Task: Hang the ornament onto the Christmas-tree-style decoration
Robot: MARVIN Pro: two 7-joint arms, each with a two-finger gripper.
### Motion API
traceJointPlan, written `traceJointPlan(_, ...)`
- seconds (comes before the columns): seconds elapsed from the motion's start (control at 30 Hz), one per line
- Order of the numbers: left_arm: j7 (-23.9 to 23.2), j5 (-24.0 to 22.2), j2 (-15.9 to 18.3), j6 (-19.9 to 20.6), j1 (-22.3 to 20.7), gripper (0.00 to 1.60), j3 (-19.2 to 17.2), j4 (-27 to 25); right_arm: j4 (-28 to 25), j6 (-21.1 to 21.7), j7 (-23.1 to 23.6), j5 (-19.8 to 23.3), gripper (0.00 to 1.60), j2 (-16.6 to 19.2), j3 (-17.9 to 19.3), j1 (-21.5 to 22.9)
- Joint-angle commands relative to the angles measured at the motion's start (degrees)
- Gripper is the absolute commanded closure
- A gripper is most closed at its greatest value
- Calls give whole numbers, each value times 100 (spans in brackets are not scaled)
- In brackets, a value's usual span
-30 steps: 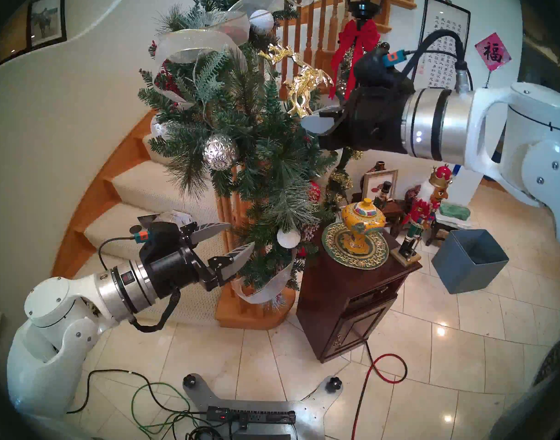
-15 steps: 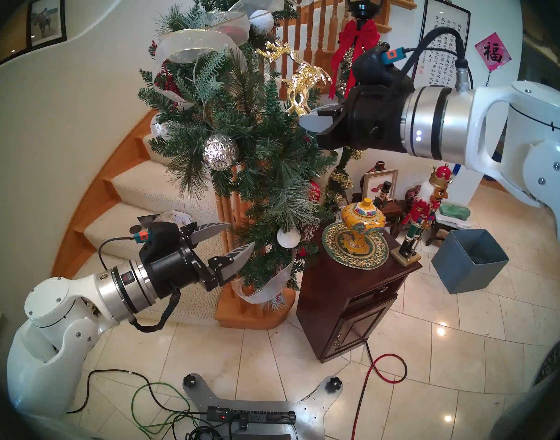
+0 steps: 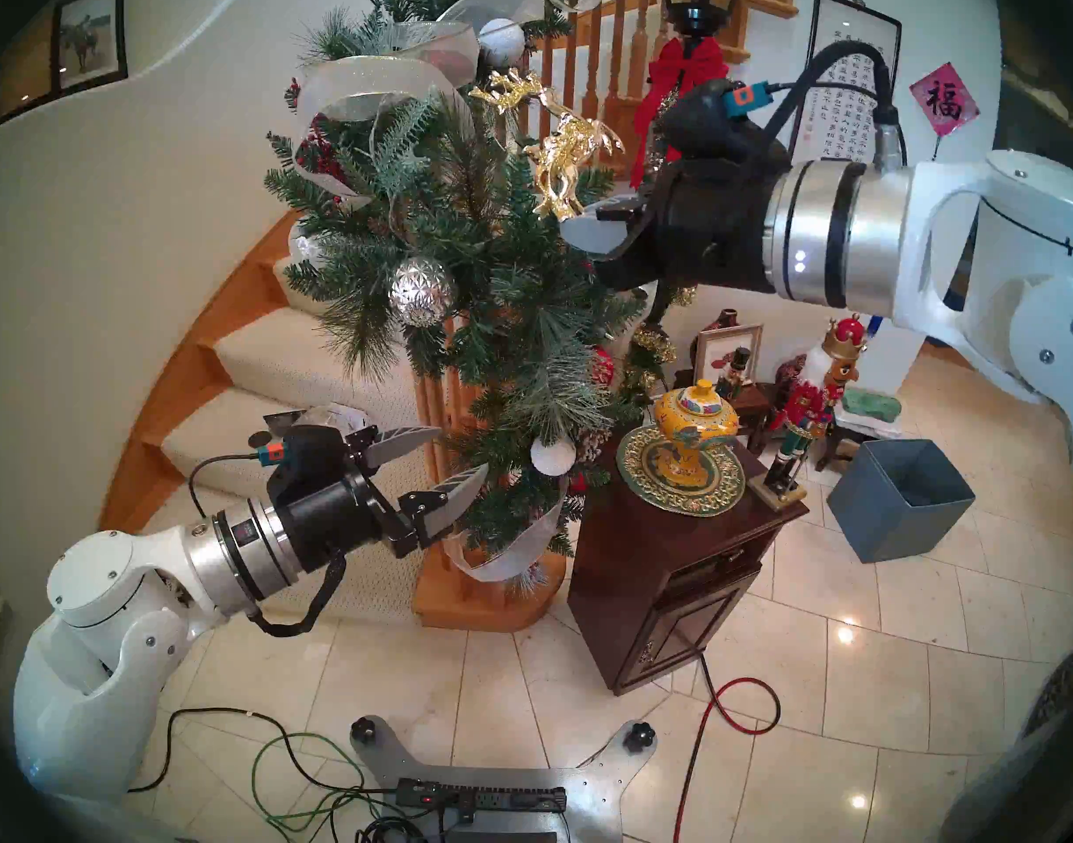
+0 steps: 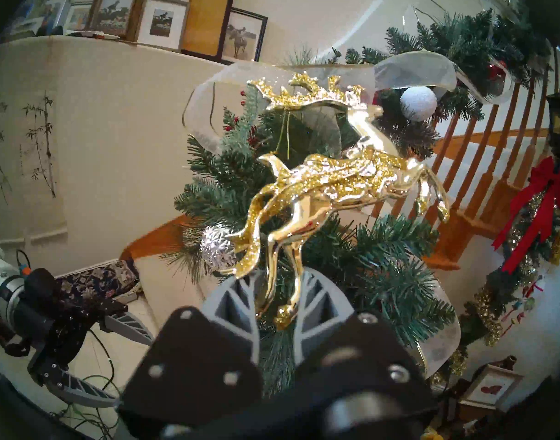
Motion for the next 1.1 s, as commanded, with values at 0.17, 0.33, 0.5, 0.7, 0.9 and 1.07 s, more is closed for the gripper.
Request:
traceJointPlan(0.17, -3, -2, 0, -6, -12, 0, -3, -22, 68, -44, 1, -12, 160, -12, -42, 100)
traceJointPlan(0.33, -3, -2, 0, -6, -12, 0, -2, -21, 93, -42, -1, -17, 160, -12, -80, 108)
traceJointPlan(0.5, -3, -2, 0, -6, -12, 0, -2, -21, 110, -41, 0, -21, 160, -12, -122, 114)
traceJointPlan(0.7, -3, -2, 0, -6, -12, 0, -2, -20, 125, -40, 1, -26, 160, -12, -167, 125)
traceJointPlan(0.9, -3, -2, 0, -6, -12, 0, -2, -20, 122, -41, 4, -30, 160, -12, -207, 141)
traceJointPlan(1.07, -2, -2, 0, -6, -11, 0, -1, -19, 125, -42, 4, -34, 160, -12, -239, 156)
